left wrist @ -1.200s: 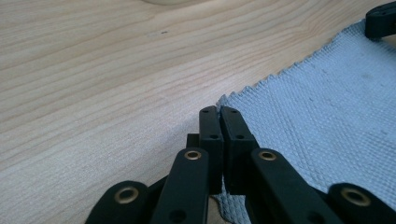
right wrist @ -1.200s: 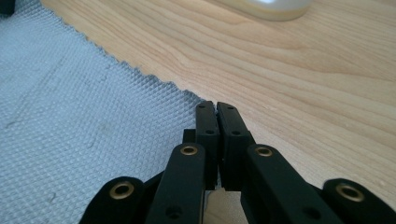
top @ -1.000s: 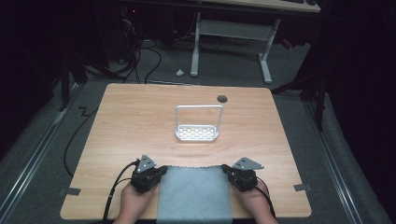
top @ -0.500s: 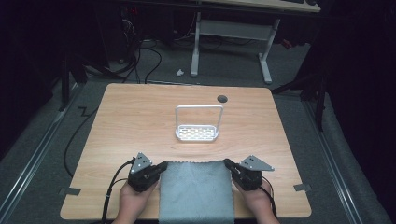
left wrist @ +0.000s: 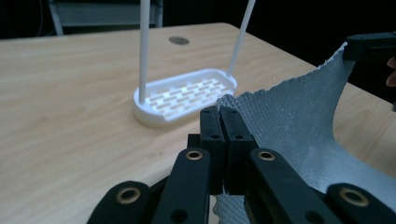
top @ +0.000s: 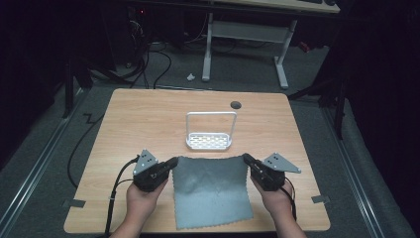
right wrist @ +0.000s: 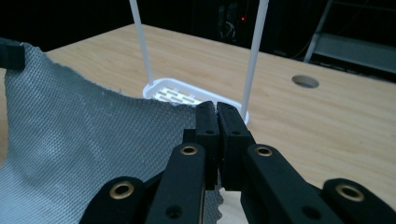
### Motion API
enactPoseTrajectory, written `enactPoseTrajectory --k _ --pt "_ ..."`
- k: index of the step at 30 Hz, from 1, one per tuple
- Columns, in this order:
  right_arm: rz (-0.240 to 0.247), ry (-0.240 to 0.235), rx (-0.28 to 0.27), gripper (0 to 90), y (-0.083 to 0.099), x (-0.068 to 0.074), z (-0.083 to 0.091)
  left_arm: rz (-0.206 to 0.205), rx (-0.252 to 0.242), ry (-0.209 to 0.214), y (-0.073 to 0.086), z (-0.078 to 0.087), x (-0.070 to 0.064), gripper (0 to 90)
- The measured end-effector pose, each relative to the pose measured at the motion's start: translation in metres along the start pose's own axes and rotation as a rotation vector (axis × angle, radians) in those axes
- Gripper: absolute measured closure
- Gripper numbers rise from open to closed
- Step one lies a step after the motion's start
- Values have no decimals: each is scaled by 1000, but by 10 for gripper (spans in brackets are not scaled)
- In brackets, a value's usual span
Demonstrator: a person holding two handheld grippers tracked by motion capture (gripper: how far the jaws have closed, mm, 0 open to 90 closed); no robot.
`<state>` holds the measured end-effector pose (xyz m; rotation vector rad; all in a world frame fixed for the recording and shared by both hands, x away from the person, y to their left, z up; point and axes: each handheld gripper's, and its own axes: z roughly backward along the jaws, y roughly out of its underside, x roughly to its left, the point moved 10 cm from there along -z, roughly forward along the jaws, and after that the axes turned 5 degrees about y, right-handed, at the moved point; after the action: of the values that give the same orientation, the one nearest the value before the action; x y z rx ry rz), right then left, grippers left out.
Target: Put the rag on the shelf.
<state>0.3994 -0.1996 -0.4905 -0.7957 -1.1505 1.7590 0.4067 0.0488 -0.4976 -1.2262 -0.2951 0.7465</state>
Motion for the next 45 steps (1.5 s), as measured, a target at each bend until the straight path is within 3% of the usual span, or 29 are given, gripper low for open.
enactPoseTrajectory --k 9,20,37,45 --pt "9 28 -85 888 -38 -8 1 -29 -80 -25 -42 1 8 887" --pt "5 40 -166 888 -81 -11 5 -56 -155 -40 -79 8 14 887" --pt "22 55 -213 890 -115 -16 -1 -106 -199 -85 -115 11 28 887" --pt "-5 59 -219 890 -127 -24 -14 -113 -217 -102 -134 2 40 887"
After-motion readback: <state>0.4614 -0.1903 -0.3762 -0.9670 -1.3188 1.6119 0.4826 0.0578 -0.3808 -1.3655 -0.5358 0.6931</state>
